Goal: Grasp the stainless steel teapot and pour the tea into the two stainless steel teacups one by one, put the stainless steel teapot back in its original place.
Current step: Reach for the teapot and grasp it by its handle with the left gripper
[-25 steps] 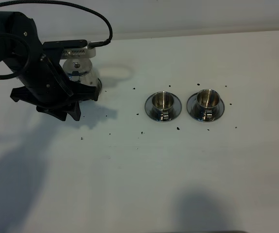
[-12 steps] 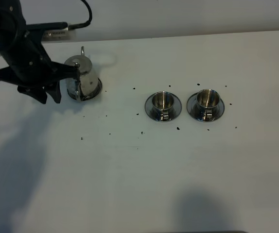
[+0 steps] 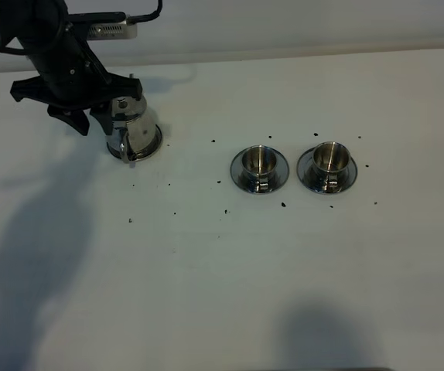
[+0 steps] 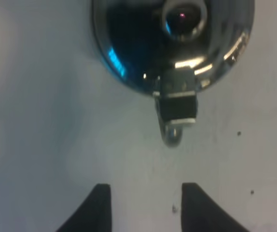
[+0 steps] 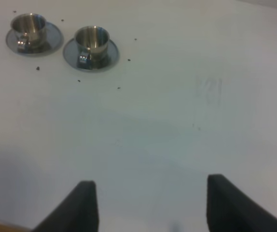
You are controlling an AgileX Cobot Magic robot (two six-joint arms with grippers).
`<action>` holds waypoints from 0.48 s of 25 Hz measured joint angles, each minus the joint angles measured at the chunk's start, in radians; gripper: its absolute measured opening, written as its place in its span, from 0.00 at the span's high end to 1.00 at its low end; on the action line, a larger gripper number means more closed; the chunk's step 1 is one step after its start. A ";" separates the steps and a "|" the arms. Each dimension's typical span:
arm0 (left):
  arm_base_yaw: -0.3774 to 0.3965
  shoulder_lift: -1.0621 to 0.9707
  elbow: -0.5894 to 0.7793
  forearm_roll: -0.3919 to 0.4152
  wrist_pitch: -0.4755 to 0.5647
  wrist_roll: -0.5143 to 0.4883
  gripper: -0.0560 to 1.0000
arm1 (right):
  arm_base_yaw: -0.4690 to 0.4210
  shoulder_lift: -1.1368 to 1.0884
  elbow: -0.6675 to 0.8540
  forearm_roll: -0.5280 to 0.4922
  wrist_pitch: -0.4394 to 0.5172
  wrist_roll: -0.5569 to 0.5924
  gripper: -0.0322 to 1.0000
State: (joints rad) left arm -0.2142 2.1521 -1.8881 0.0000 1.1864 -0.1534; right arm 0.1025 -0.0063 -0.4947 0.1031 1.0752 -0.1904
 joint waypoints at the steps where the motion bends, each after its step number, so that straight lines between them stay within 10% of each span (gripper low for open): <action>1: 0.000 0.008 -0.001 0.000 0.000 0.000 0.57 | 0.000 0.000 0.000 0.000 0.000 0.000 0.50; 12: 0.000 0.063 -0.008 0.000 0.001 0.012 0.53 | 0.000 0.000 0.000 0.000 0.000 0.000 0.50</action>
State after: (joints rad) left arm -0.2142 2.2149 -1.8959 0.0000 1.1872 -0.1417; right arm 0.1025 -0.0063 -0.4947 0.1031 1.0752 -0.1904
